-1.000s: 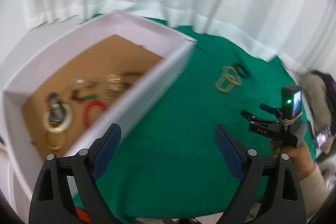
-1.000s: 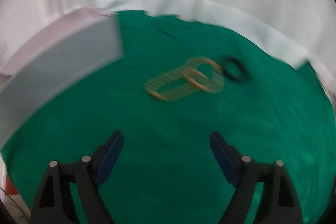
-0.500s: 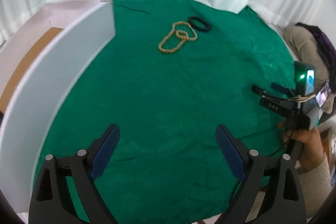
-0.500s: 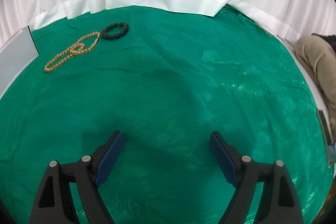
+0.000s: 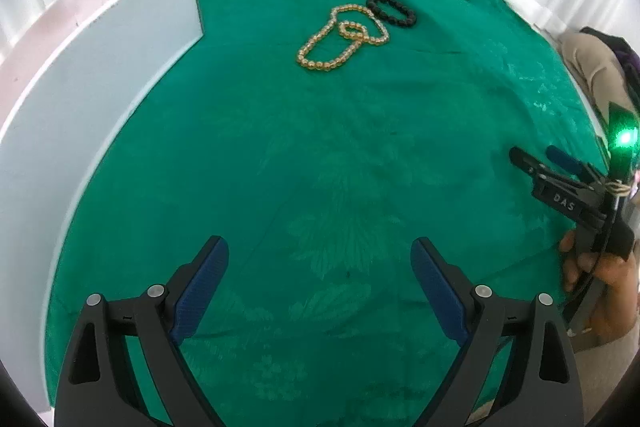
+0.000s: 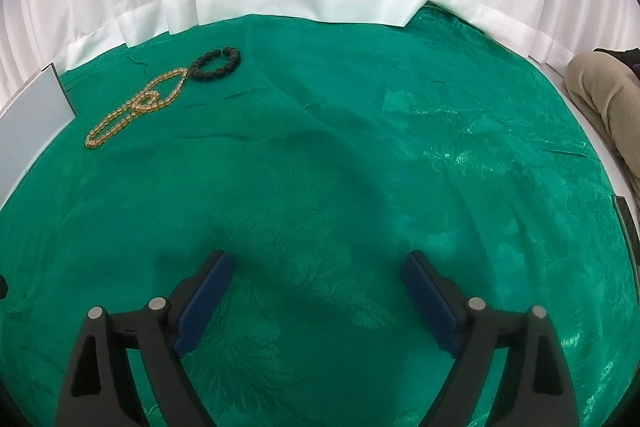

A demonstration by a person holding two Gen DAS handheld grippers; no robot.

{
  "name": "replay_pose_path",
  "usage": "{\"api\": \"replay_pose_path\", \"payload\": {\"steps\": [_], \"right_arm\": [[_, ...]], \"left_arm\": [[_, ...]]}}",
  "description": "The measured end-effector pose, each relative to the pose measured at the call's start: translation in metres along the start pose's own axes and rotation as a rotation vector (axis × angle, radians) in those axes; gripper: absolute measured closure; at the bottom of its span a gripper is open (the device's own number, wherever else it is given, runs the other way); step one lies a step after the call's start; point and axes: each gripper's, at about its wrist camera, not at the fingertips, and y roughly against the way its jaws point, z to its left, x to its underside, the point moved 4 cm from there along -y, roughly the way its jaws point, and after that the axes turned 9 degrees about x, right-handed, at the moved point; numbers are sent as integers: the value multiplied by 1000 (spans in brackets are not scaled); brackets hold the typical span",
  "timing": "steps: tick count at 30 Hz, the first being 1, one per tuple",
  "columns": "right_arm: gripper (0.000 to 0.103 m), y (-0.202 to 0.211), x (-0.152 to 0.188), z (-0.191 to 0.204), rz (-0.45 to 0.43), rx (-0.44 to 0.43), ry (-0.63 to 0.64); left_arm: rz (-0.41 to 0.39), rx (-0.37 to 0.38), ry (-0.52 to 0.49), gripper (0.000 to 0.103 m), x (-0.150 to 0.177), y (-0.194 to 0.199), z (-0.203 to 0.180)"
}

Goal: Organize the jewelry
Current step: 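Move both tools back from the box to the beads on the cloth, then lower the left tool onto the beige bead necklace and close on it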

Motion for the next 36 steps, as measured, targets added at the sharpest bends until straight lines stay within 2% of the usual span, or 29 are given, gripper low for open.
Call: {"api": "replay_pose_path", "payload": {"steps": [4,9,16,21,26,28,31,34,36], "right_arm": [[11,0,0,-1,1,-2,-2],[11,0,0,-1,1,-1,-1],[10,0,0,-1,1,-1,-2],[10,-1,0,-1,1,0,-1],[9,-1,0,-1,1,-2,-2],[8,-1,0,0,1,-2,-2],[8,-1,0,0,2,-1,-2],[8,-1,0,0,2,-1,-2],[8,-1,0,0,2,-1,-2]], "left_arm": [[12,6,-2,10,-11,-5,-1],[-17,51,6,10,-46,1,0],[8,103,-97,10,-108,-16,-11],[7,59,-107,10,-148,-51,-8],[12,104,-71,10,-186,-97,-15],[9,81,-53,10,-194,-111,-16],[45,116,-47,10,-197,-130,-17],[45,72,-159,5,-191,-136,-26],[67,-6,-263,3,-185,-142,-33]]}}
